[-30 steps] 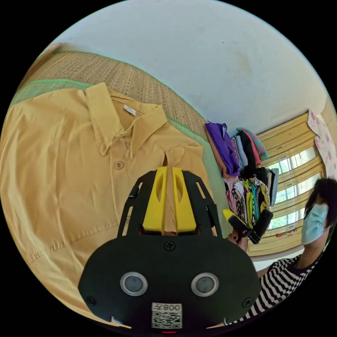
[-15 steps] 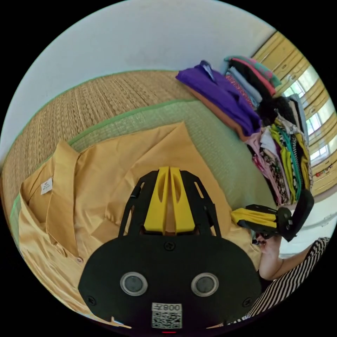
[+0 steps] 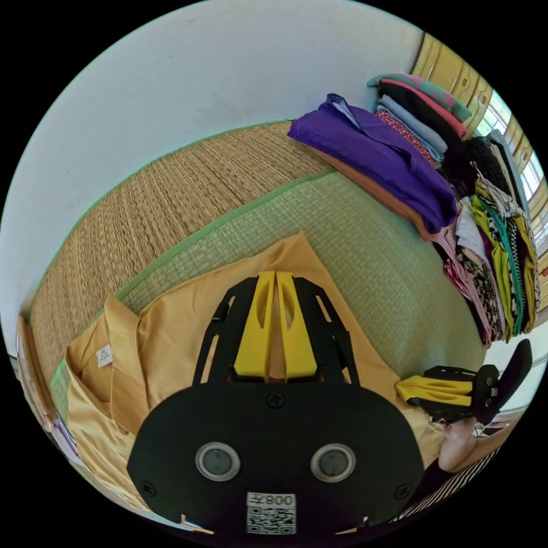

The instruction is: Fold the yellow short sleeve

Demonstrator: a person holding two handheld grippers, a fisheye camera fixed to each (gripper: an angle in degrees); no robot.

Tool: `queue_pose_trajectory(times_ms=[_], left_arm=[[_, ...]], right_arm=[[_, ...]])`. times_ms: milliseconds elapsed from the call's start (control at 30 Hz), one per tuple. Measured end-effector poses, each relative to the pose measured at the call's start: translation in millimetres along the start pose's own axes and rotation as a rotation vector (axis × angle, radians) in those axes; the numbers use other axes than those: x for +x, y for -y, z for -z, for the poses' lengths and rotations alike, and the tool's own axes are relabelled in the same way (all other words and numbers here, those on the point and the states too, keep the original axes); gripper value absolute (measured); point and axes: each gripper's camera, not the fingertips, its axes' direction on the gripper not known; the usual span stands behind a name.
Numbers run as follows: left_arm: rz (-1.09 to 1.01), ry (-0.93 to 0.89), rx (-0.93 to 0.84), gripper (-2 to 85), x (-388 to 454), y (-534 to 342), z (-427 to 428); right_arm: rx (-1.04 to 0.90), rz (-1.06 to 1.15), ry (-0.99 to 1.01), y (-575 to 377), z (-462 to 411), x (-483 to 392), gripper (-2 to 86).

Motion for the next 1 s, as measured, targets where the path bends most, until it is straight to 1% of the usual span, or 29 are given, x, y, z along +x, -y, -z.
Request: queue_pose_trajectory(times_ms=[33, 233, 333, 400, 533, 567, 633, 700, 767, 833, 933, 1000], left_arm=[[0.030, -0.026, -0.007, 0.3, -4.1, -3.2, 0.2], [0.051, 0.010, -0.023, 0.3, -10.1, -27.3, 6.7], [0.029, -0.011, 0.046, 0.3, -9.5, -54.5, 28.2], [0.019, -0.021, 0.062, 0.3, -11.4, -74.2, 37.1], [0.034, -0.004, -0.049, 0.3, -26.5, -112.9, 17.5], [0.070, -0.036, -0.013, 0.3, -32.6, -124.0, 25.2], [0.071, -0.064, 0.024, 0.3, -34.2, -139.0, 38.6], [0.046, -0.054, 0.042, 0.3, -31.2, -156.1, 47.5], [0.009, -0.014, -0.040, 0.3, -32.0, -177.7, 38.5], [0.015, -0.011, -0.065, 0.3, -38.3, -194.9, 38.1], [0.016, -0.075, 0.039, 0.3, -45.8, -227.2, 62.5], [0.003, -0.087, -0.008, 0.3, -49.3, -244.3, 57.4]], right_arm=[[0.000, -0.002, 0.001, 0.1, 0.8, 0.5, 0.0], [0.004, -0.006, 0.001, 0.9, 9.0, 6.4, 0.0], [0.005, -0.014, 0.019, 1.3, 13.5, 13.2, 0.1], [0.006, -0.024, 0.036, 1.6, 17.0, 20.0, 0.1], [0.006, -0.015, 0.015, 2.3, 22.3, 22.6, 0.0], [0.007, -0.011, 0.008, 2.6, 24.4, 23.6, 0.1], [0.010, -0.011, 0.012, 2.3, 30.2, 26.7, 0.1], [0.076, -0.019, 0.048, 0.1, 48.7, 30.6, 0.1], [0.120, -0.002, 0.085, 1.5, 61.9, 30.3, 0.1], [0.139, 0.012, 0.050, 3.1, 66.0, 28.9, 0.0], [0.073, 0.002, 0.018, 9.2, 55.2, 36.0, 0.0], [-0.009, -0.008, 0.023, 15.2, 40.4, 45.5, 0.0]])
